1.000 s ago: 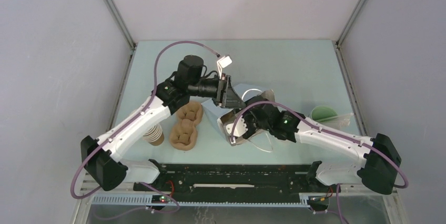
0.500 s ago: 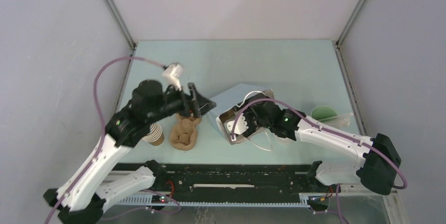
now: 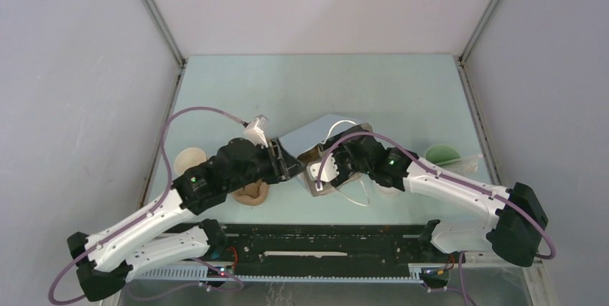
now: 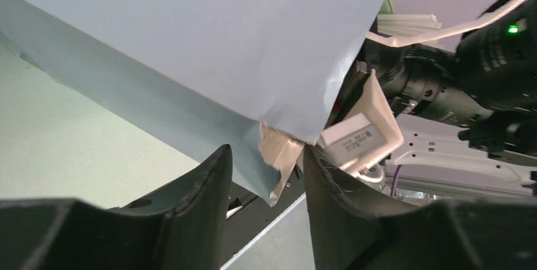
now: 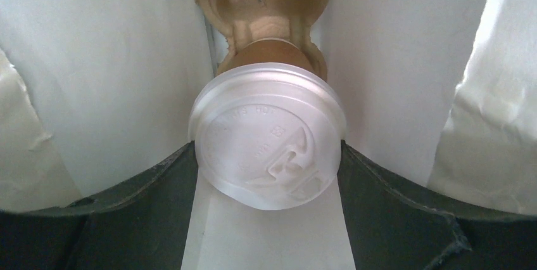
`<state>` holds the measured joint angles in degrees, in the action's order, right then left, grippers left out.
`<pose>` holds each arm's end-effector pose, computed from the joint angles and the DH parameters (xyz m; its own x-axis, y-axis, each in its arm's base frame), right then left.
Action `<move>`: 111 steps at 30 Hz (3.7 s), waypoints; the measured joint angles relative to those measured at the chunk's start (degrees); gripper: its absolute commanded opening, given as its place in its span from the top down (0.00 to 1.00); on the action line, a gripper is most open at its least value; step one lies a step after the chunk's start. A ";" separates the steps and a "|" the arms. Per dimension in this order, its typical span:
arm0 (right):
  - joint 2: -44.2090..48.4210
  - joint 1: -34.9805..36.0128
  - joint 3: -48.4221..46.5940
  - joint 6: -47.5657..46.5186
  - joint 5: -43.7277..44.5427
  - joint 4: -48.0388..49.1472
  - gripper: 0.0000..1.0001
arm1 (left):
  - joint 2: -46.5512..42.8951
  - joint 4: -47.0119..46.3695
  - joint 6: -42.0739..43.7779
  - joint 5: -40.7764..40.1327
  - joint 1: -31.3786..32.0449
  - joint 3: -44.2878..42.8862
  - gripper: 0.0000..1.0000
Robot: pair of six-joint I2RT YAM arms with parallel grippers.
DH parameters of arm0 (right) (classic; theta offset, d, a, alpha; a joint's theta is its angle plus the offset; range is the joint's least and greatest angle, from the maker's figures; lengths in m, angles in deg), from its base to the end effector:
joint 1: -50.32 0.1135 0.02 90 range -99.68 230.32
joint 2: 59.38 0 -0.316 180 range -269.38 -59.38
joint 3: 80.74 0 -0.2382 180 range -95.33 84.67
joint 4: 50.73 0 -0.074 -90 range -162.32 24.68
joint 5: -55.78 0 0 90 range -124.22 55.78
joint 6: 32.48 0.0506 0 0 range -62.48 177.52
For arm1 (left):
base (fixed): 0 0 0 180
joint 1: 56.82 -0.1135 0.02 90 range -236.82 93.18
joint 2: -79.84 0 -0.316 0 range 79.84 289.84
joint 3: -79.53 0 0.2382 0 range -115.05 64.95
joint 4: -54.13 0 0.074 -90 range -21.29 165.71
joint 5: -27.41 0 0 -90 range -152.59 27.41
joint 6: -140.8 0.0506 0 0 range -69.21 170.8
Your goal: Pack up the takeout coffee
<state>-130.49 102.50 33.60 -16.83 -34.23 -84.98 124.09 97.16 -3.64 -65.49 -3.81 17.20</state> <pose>0.1537 0.1980 0.3103 0.6551 -0.7265 -0.2077 -0.5903 -0.3205 -0.7408 0.0821 -0.1047 0.3554 -0.7741 -0.3227 -0.5446 0.2414 0.6449 -0.7252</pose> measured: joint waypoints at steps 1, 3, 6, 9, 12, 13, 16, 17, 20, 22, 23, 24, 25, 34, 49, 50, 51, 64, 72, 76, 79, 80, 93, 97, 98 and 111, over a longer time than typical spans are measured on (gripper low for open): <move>0.02 -0.02 0.00 0.09 -0.09 0.04 0.63 | 1.09 -0.37 -0.52 -0.22 0.35 0.00 0.58; 0.02 -0.09 0.00 0.17 -0.22 0.11 0.63 | 2.86 -1.01 -1.09 -0.94 1.09 0.00 0.66; 0.04 -0.09 0.00 0.20 -0.31 0.15 0.63 | 4.50 -1.05 -1.16 -2.45 2.08 -0.11 0.78; 0.24 -0.09 0.00 0.15 -0.28 0.15 0.63 | 5.46 0.48 -1.03 -4.81 3.23 -0.55 0.88; 0.52 0.09 0.00 -0.04 0.28 0.00 0.63 | 5.57 2.58 -0.52 -7.34 4.55 -0.81 0.92; 0.59 0.33 -0.13 -0.11 0.98 -0.39 0.63 | 5.57 3.06 -0.46 -7.87 5.03 -0.81 0.93; 0.61 1.36 -1.38 -0.31 3.15 -2.49 0.64 | 5.53 4.17 0.09 -8.57 6.10 -0.81 0.93; 0.63 1.77 -1.86 -0.37 4.20 -3.15 0.64 | 5.49 4.37 0.46 -8.66 6.36 -0.81 0.93; 0.63 2.36 -2.27 -0.37 6.47 -3.96 0.64 | 5.33 4.61 1.09 -8.50 6.64 -0.72 0.94; 0.61 2.71 -2.27 -0.55 7.28 -4.70 0.64 | 5.20 4.13 1.70 -7.85 6.64 -0.55 0.96; 0.50 3.08 -2.27 -0.79 7.72 -5.03 0.64 | 5.20 3.54 2.03 -7.34 6.64 -0.33 0.97; 0.35 3.37 -2.27 -1.11 8.22 -5.14 0.63 | 5.25 3.21 2.29 -6.91 6.67 -0.13 0.97; 0.02 3.74 -2.27 -1.57 8.85 -5.09 0.63 | 5.31 2.95 2.47 -6.54 6.67 0.02 0.97; -3.80 3.48 -3.54 -5.05 8.66 -5.44 0.64 | 5.62 0.02 3.93 -3.91 6.69 1.75 0.99; -6.01 2.10 -3.76 -7.65 9.49 -2.16 0.66 | 5.01 -1.64 5.33 -3.56 6.62 2.86 1.00; -6.19 1.99 -3.76 -7.78 9.62 -1.57 0.66 | 4.96 -1.53 5.42 -3.61 6.58 2.86 1.00; -6.34 1.92 -3.74 -7.85 9.70 -0.98 0.66 | 4.94 -1.38 5.44 -3.85 6.58 2.86 1.00; -6.38 -0.35 -3.19 -7.69 7.41 2.54 0.66 | 4.55 -1.11 5.49 -4.15 6.54 2.86 1.00; -7.69 -1.20 -3.19 -7.82 7.15 3.82 0.66 | 4.48 -1.07 5.49 -4.37 6.54 2.86 1.00; -7.98 -1.57 -3.19 -7.82 5.86 4.26 0.65 | 4.46 -1.07 5.49 -4.46 6.54 2.86 1.00; -8.13 -1.86 -3.19 -7.82 4.13 4.57 0.65 | 4.39 -0.96 5.49 -4.44 6.54 2.86 1.00; -8.17 -1.88 -3.19 -7.87 3.80 4.63 0.65 | 4.35 -0.92 5.49 -4.44 6.54 2.86 1.00; -11.28 -2.71 -3.23 -7.61 0.98 5.55 0.64 | 3.91 -0.44 5.57 -4.81 6.54 2.86 1.00; -12.57 -2.71 -3.69 -6.97 1.46 6.12 0.61 | 3.91 -0.48 5.84 -5.09 6.54 2.86 1.00; -12.90 -2.71 -3.76 -6.78 1.79 6.51 0.60 | 3.91 -0.48 5.95 -5.29 6.54 2.86 1.00; -15.67 -2.62 -3.78 -5.40 2.56 10.95 0.41 | 3.61 -0.02 6.05 -7.34 6.32 2.86 1.00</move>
<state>-146.16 99.88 29.82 -22.23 -31.68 -74.03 127.69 97.14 2.41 -72.83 2.51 20.06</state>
